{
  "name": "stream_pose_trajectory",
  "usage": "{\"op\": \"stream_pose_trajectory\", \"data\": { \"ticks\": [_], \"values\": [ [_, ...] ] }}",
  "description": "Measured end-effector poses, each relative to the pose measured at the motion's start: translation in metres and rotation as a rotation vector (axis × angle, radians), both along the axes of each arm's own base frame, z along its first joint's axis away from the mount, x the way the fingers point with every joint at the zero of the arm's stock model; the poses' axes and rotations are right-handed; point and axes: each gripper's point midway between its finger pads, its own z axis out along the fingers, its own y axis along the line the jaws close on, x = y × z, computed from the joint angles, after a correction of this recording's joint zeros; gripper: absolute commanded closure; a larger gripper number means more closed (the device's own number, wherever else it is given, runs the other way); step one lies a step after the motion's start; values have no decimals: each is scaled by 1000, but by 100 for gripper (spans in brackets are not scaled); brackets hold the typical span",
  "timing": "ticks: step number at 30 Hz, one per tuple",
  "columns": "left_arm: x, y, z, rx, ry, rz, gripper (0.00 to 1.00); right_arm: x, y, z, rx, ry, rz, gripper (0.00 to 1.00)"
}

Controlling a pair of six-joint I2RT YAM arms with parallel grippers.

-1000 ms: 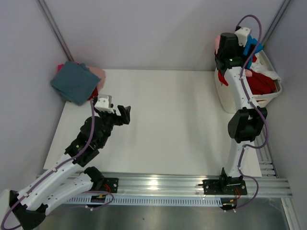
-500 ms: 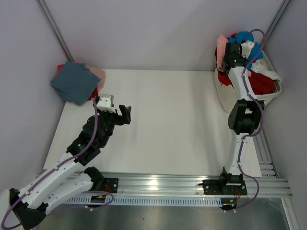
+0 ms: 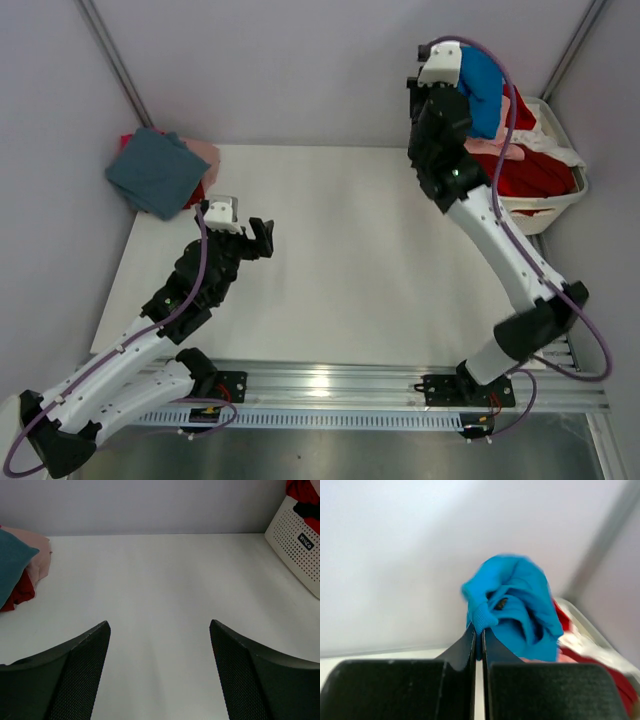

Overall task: Fold and stack the t-shirts
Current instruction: Move the tshirt to the center of the board

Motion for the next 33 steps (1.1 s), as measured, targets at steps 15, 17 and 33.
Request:
{"op": "stream_pose_trajectory", "data": {
  "ticks": [15,17,33],
  "values": [
    [0,2,1,-2,-4,11,16,-157,157,-215,42,455,607,100],
    [1,3,1,-3,-4,18,16,-180,168,-254,63,567,662,100],
    [19,-17,-27,36,114,18,16,-286,92,-319,360,709,132,100]
  ]
}}
